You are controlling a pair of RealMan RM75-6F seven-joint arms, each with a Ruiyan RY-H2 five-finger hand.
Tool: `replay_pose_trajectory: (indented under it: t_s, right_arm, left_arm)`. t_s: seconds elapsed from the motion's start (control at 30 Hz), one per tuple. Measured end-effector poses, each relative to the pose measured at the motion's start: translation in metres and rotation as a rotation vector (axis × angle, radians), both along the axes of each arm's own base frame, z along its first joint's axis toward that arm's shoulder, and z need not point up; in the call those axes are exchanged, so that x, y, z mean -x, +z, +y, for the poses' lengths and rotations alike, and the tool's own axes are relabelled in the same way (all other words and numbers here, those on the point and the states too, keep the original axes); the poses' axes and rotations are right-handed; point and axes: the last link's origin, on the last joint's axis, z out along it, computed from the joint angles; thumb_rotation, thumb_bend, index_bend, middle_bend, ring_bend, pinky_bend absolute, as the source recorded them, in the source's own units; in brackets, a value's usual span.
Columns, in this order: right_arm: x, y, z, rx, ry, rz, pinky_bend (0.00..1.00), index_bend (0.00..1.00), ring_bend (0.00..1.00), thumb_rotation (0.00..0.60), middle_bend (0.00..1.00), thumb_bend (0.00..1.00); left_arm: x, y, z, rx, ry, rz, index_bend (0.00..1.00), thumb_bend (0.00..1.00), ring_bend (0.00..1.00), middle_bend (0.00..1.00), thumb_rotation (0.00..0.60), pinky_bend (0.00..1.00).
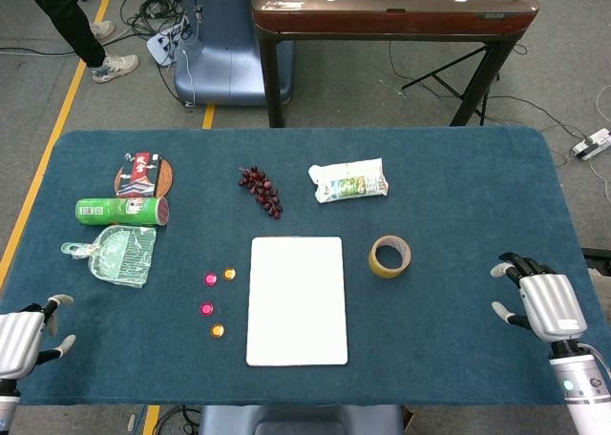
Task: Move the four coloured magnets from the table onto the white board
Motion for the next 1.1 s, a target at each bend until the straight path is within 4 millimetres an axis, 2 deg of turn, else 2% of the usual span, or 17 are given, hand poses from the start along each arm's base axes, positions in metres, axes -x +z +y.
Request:
replay_pose_trajectory:
  t_s: [0.27, 0.5, 0.53, 0.6, 0.73, 0.8, 0.87, 0.97, 1.1]
  right_arm:
    - [-0.001, -0.001, -0.002, 0.001, 0.013, -0.015, 0.44, 0.39, 0.29, 0.6, 0.28, 0.14]
    - [-0.001, -0.001, 0.0, 0.011, 0.025, -0.028, 0.44, 0.39, 0.3, 0.6, 0.29, 0.14]
    - [-0.002, 0.0, 0.0, 0.013, 0.029, -0.029, 0.44, 0.39, 0.3, 0.6, 0.29, 0.14]
    - [-0.002, 0.0, 0.0, 0.017, 0.035, -0.035, 0.44, 0.39, 0.3, 0.6, 0.3, 0.14]
    - [-0.001, 0.001, 0.0, 0.02, 0.038, -0.044, 0.44, 0.39, 0.3, 0.6, 0.3, 0.15]
    - [0.0, 0.001, 0.0, 0.026, 0.037, -0.047, 0.44, 0.39, 0.3, 0.6, 0.31, 0.15]
    - [0.001, 0.002, 0.0, 0.038, 0.041, -0.054, 0.44, 0.39, 0.31, 0.6, 0.32, 0.15]
    - [0.002, 0.002, 0.001, 0.054, 0.048, -0.061, 0.44, 0.39, 0.31, 0.6, 0.33, 0.16]
    - [0.002, 0.002, 0.001, 0.063, 0.055, -0.067, 0.44, 0.39, 0.31, 0.6, 0.33, 0.16]
  left_arm:
    - [-0.002, -0.001, -0.002, 0.004, -0.005, -0.01, 0.43, 0.22, 0.56, 0.7, 0.6, 0.8]
    - [-0.013, -0.003, -0.001, 0.023, -0.07, -0.026, 0.35, 0.22, 0.63, 0.74, 0.6, 0.9]
    - [-0.016, -0.003, 0.001, 0.024, -0.087, -0.037, 0.34, 0.22, 0.66, 0.74, 0.6, 0.93]
    - [-0.022, -0.003, 0.004, 0.03, -0.115, -0.052, 0.33, 0.22, 0.71, 0.74, 0.6, 0.97]
    - [-0.034, -0.008, 0.012, 0.09, -0.17, -0.1, 0.33, 0.22, 0.76, 0.72, 0.6, 1.0]
    - [-0.037, -0.013, 0.017, 0.127, -0.186, -0.122, 0.34, 0.22, 0.8, 0.76, 0.6, 1.0]
    - [-0.043, -0.017, 0.023, 0.164, -0.22, -0.141, 0.34, 0.22, 0.85, 0.87, 0.6, 1.0]
    - [-0.048, -0.023, 0.034, 0.207, -0.285, -0.152, 0.35, 0.22, 0.93, 0.98, 0.6, 1.0]
    - [-0.06, -0.034, 0.049, 0.279, -0.376, -0.172, 0.36, 0.22, 1.0, 1.0, 0.6, 1.0]
